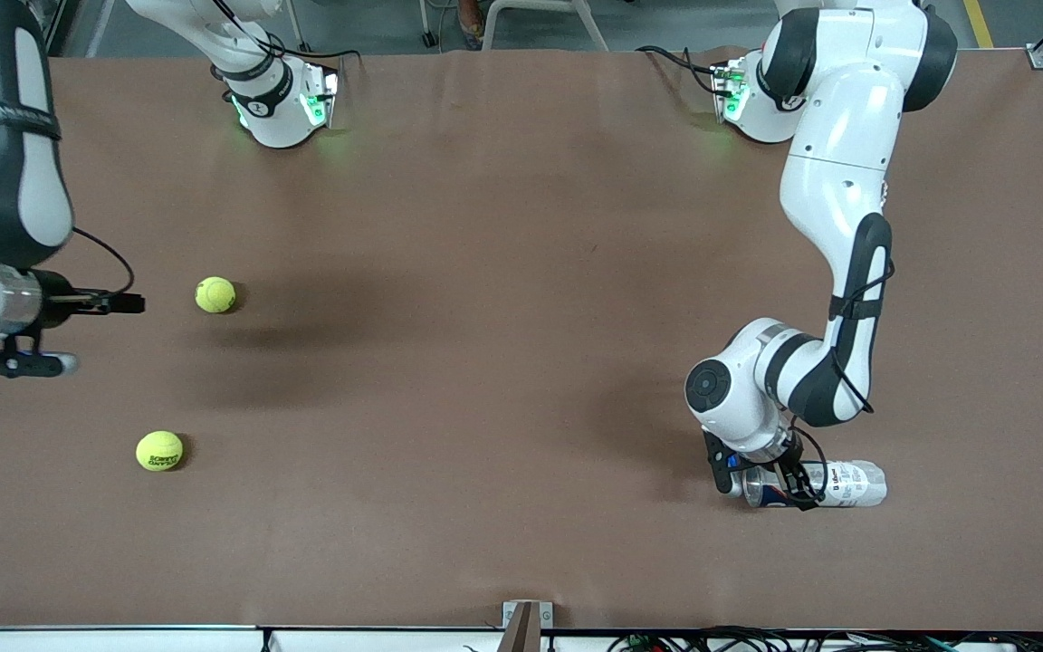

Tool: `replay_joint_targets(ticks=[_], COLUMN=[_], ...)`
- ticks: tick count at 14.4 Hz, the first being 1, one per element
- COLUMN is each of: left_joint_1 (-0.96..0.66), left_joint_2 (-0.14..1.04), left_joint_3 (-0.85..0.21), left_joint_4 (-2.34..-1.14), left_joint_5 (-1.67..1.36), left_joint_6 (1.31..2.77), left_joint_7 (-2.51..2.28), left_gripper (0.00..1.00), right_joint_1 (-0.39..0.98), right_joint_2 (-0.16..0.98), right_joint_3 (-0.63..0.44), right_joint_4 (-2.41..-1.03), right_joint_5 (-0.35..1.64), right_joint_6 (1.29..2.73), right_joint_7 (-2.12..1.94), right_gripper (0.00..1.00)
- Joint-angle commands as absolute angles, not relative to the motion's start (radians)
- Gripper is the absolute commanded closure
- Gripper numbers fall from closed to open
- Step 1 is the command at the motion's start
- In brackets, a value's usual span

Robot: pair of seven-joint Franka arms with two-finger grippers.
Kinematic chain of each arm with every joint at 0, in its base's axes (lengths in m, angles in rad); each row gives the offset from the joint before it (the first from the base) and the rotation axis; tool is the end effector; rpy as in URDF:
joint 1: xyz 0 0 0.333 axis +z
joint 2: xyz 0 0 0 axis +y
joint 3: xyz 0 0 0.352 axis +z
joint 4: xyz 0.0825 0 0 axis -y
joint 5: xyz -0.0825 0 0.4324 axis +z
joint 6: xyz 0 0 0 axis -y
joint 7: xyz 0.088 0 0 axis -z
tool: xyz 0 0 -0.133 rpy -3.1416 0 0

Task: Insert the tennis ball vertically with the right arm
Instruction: 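Stand the can upright with the left gripper while the right gripper grasps a ball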

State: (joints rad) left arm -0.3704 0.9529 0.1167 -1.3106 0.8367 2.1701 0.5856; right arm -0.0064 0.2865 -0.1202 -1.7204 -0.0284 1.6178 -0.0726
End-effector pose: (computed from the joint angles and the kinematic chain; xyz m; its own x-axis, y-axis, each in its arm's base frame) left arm 0.7908 -0.1805 0.1394 0.2500 -0.7773 -0.5773 -0.9258 -0.0172 -0.3777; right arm 0.6313 -0.0792 0.3844 0.9233 -0.0515 -0.3807 -0.0425 -0.9986 0.0321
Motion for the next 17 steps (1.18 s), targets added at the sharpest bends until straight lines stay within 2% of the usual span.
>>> replay_joint_targets(ticks=[1, 4, 7, 12, 17], left_joint_1=[-0.364, -0.357, -0.341, -0.330, -0.311], left_joint_2=[0.977, 0.980, 0.989, 1.000, 0.993], left_joint_3=[0.133, 0.133, 0.132, 0.130, 0.124], left_joint_4=[-1.284, -1.285, -1.287, -1.289, -1.290], left_joint_5=[0.856, 0.854, 0.854, 0.850, 0.841], left_joint_6=[2.210, 2.212, 2.224, 2.261, 2.278], left_joint_7=[0.578, 0.575, 0.578, 0.575, 0.578], left_gripper=[0.06, 0.10, 0.17, 0.21, 0.31], right_joint_1=[-0.017, -0.014, -0.012, -0.018, -0.020], right_joint_2=[0.267, 0.267, 0.281, 0.354, 0.390], right_joint_3=[-0.120, -0.120, -0.120, -0.120, -0.118], right_joint_4=[-1.877, -2.012, -2.109, -2.117, -2.117], right_joint_5=[-0.015, -0.011, -0.011, -0.011, -0.009], right_joint_6=[1.690, 1.813, 1.934, 1.980, 1.991], right_joint_7=[-0.074, -0.074, -0.074, -0.087, -0.087], right_gripper=[0.00, 0.00, 0.00, 0.00, 0.00])
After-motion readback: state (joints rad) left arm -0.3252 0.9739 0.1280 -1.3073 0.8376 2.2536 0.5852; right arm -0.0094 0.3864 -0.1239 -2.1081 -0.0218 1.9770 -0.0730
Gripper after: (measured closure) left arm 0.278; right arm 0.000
